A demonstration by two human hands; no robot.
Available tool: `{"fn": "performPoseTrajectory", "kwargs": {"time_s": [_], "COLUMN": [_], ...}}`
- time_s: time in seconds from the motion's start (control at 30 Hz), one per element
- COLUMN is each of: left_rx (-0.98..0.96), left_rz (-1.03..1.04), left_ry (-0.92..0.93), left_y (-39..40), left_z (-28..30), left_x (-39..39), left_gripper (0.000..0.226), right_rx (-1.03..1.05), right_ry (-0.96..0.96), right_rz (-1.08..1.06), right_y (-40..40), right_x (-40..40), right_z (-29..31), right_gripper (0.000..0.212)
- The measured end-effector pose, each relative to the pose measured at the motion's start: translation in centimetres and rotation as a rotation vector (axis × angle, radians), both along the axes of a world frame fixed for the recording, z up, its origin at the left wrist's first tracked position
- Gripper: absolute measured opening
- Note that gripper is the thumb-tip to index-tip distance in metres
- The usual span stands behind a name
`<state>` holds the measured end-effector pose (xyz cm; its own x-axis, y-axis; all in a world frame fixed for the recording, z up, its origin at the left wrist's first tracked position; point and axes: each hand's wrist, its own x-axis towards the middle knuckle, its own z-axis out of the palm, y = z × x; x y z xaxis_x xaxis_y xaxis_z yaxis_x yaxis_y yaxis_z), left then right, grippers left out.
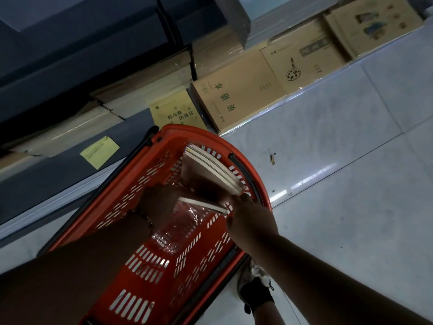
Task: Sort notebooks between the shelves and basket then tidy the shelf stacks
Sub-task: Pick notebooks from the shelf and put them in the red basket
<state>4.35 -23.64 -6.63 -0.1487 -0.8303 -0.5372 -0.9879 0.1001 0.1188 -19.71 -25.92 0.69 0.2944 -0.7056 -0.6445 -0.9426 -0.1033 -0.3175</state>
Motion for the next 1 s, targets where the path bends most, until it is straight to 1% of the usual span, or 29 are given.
{"fn": "performPoseTrajectory", "kwargs": {"time_s": [0.07,0.1,0.17,0.23,0.27,0.33,0.4,0.43,0.47,0.53,0.57,0.63,0.67,0.77,0.83,0.87,0.93,1.0], "left_rx": [0.064,0.099,0.2,0.156,0.137,0.155,0.198,0.234,0.266,0.287,0.28,0.283,0.279,0.216,0.18,0.168,0.205,0.316], "left_rz": [0.033,0.04,0.2,0.354,0.4,0.446,0.488,0.534,0.569,0.627,0.692,0.82,0.859,0.965,1.114,1.22,1.406,1.45], "left_ry": [0.018,0.027,0.171,0.339,0.401,0.503,0.558,0.582,0.61,0.649,0.679,0.762,0.807,0.911,1.004,1.059,1.18,1.277], "left_y": [0.3,0.5,1.2,2.1,2.5,3.0,2.8,2.5,2.3,1.3,0.9,0.0,-0.5,-1.0,-0.7,-0.5,0.1,1.0], "left_z": [0.9,1.5,2.7,4.4,5.3,8.0,11.1,12.4,13.3,15.4,16.2,18.5,19.5,22.0,22.9,23.2,24.3,26.1], "left_x": [-0.5,-0.8,-0.5,0.7,1.5,2.6,3.5,4.0,4.7,5.5,5.9,5.9,5.8,5.0,4.2,3.7,1.6,-1.1], "left_gripper": [0.021,0.025,0.034,0.03,0.027,0.021,0.017,0.02,0.031,0.062,0.067,0.05,0.045,0.051,0.062,0.063,0.048,0.034], "right_rx": [-0.024,-0.038,-0.036,-0.01,0.023,0.146,0.302,0.368,0.424,0.483,0.485,0.47,0.465,0.511,0.585,0.615,0.637,0.621], "right_ry": [0.015,0.019,0.008,-0.039,-0.083,-0.22,-0.356,-0.412,-0.464,-0.551,-0.578,-0.617,-0.632,-0.661,-0.728,-0.769,-0.829,-0.833], "right_rz": [0.034,0.047,0.034,-0.061,-0.128,-0.274,-0.397,-0.424,-0.438,-0.513,-0.581,-0.72,-0.764,-0.767,-0.797,-0.84,-0.927,-0.988], "right_y": [0.3,0.4,0.7,0.4,0.0,-0.9,-1.9,-2.3,-2.7,-3.3,-3.7,-4.5,-4.8,-5.1,-4.7,-4.4,-3.6,-2.6], "right_x": [0.0,0.0,0.1,-0.1,-0.2,-0.4,-0.6,-0.7,-0.8,-1.2,-1.5,-2.0,-2.2,-2.3,-2.2,-2.2,-2.1,-2.2], "right_z": [-0.3,-0.3,-0.5,-0.3,0.0,0.7,2.0,2.5,2.8,3.5,4.1,5.4,6.1,8.6,9.9,10.5,12.1,14.0], "right_gripper": [0.051,0.053,0.056,0.055,0.054,0.06,0.067,0.065,0.06,0.052,0.051,0.045,0.041,0.038,0.038,0.034,0.026,0.025]}}
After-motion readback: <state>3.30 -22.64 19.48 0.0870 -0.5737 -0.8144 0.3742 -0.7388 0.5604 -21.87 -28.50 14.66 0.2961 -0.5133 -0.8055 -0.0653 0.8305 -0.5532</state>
